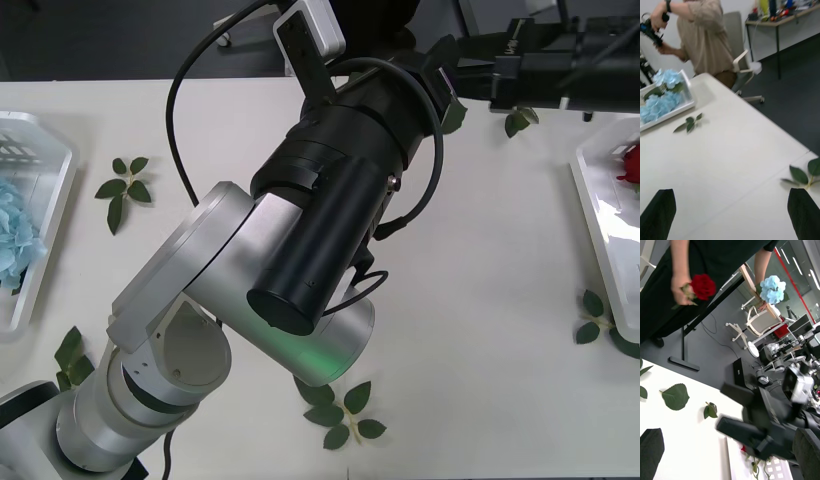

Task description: Place the red flowers into the right box and the blue flowers into the left box. If a person shows an open palm, hand one flower to the person first, then continue sorting.

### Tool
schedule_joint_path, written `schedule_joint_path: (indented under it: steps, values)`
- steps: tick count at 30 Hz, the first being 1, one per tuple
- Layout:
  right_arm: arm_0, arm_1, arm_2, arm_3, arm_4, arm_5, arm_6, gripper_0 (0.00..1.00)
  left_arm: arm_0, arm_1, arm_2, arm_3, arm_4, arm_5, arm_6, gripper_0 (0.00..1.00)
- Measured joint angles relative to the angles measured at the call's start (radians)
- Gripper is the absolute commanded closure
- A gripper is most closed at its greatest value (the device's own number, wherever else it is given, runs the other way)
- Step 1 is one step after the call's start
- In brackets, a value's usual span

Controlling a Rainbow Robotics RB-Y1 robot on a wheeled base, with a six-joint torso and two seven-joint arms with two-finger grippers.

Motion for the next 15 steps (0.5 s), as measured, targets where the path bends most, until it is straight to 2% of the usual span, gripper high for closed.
schedule_joint_path:
  steps: [7,12,15]
  values:
    - [0.062,-0.159,0.0,0.0,-0.051,0.187,0.0,0.13,0.0,0.009,0.001,0.008,0.037,0.015,0.0,0.0]
    - [0.132,-0.242,0.0,-0.019,-0.092,0.245,0.0,0.13,0.0,0.042,0.057,0.001,0.251,0.037,-0.005,0.0]
    - [0.189,-0.295,0.0,-0.064,-0.13,0.244,0.0,0.14,-0.001,0.072,0.163,-0.03,0.486,0.134,-0.057,0.0]
